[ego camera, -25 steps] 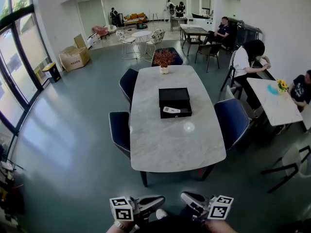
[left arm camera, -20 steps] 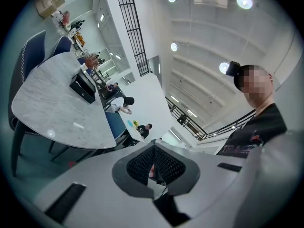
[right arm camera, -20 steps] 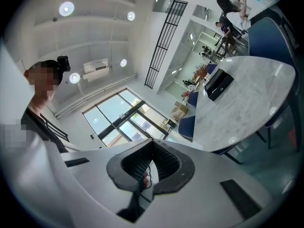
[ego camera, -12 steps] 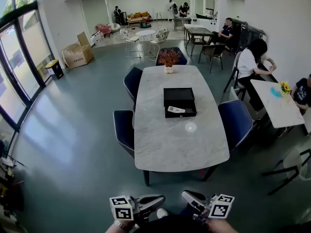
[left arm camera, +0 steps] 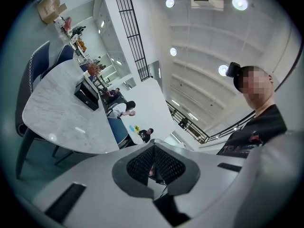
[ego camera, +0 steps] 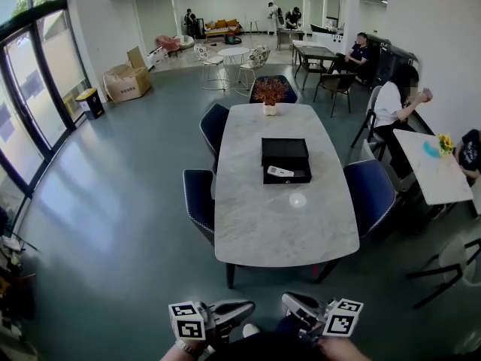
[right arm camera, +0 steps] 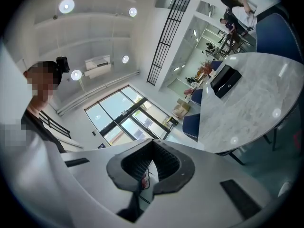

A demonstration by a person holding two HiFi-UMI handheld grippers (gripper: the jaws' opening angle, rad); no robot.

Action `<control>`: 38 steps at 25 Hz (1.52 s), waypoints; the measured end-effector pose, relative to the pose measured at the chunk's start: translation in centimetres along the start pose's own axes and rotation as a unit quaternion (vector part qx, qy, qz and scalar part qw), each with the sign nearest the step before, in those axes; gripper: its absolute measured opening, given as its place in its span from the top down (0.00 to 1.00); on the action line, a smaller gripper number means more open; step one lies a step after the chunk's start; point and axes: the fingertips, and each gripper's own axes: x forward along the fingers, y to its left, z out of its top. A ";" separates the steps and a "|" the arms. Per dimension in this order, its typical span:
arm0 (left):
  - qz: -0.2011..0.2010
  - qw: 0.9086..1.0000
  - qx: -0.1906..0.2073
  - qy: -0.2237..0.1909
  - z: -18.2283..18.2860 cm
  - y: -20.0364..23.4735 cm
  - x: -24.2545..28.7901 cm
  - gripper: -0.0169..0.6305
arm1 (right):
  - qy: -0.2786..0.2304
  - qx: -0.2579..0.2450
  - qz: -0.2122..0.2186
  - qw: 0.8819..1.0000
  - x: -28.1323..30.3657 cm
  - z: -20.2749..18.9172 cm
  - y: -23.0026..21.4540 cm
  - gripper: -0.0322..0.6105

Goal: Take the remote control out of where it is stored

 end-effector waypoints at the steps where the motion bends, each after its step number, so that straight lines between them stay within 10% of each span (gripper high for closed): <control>1: 0.000 1.000 0.000 -0.001 0.1 0.1 0.0 0.97 | 0.000 0.000 -0.001 1.000 0.0 0.1 -0.1 0.94; 38: 0.090 0.990 -0.024 -0.107 10.1 11.1 7.9 0.97 | 0.075 -0.051 0.007 0.996 8.4 20.8 -15.0 0.94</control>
